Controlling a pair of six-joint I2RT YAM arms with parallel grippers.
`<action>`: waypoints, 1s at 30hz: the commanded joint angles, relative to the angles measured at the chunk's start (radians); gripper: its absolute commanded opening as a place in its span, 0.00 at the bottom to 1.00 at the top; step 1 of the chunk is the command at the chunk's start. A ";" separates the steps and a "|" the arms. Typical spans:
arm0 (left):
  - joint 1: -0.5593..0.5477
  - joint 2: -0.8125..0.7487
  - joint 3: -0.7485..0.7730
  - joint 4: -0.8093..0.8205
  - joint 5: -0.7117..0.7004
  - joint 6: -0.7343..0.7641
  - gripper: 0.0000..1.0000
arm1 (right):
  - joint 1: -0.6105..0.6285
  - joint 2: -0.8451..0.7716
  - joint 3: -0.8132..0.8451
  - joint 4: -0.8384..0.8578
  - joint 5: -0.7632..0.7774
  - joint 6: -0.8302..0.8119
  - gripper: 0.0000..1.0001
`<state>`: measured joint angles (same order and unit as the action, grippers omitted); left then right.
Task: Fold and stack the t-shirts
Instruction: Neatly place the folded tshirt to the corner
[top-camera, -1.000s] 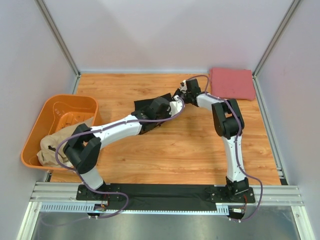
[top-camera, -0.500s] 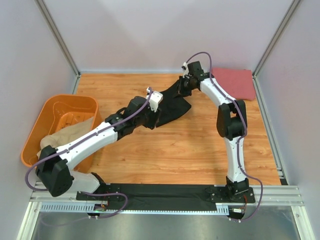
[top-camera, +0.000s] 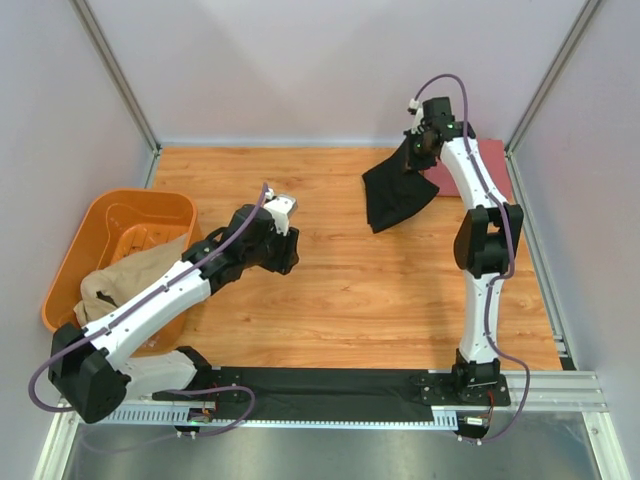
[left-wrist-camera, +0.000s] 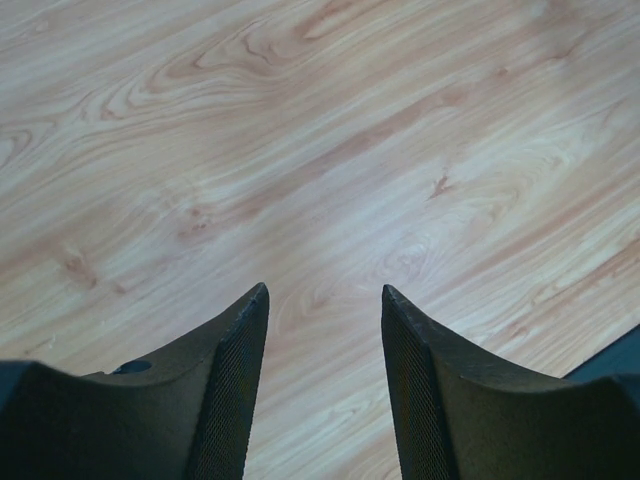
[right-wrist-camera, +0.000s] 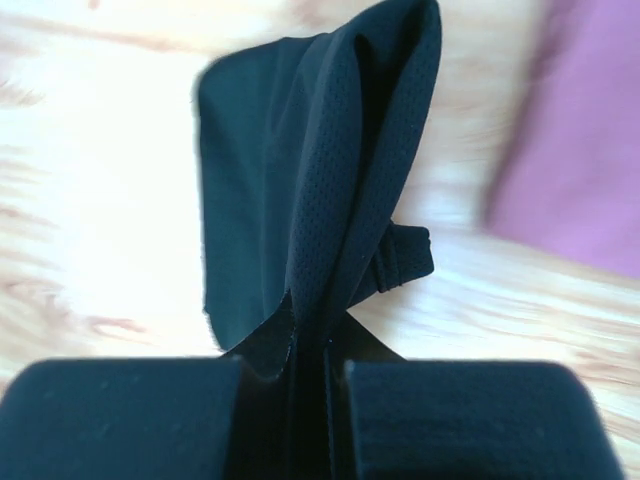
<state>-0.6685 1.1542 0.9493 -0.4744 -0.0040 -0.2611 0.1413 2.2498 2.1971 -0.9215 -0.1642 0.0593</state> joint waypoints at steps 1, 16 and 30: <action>0.017 0.010 0.008 -0.015 0.048 -0.032 0.56 | -0.032 -0.035 0.127 -0.026 0.060 -0.105 0.00; 0.046 0.151 0.054 -0.009 0.140 -0.044 0.55 | -0.131 0.014 0.326 -0.010 0.019 -0.176 0.00; 0.066 0.191 0.063 -0.032 0.180 -0.024 0.55 | -0.198 0.063 0.360 0.064 -0.012 -0.203 0.00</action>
<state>-0.6121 1.3376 0.9764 -0.5007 0.1505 -0.2893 -0.0460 2.2955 2.5053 -0.9344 -0.1593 -0.1123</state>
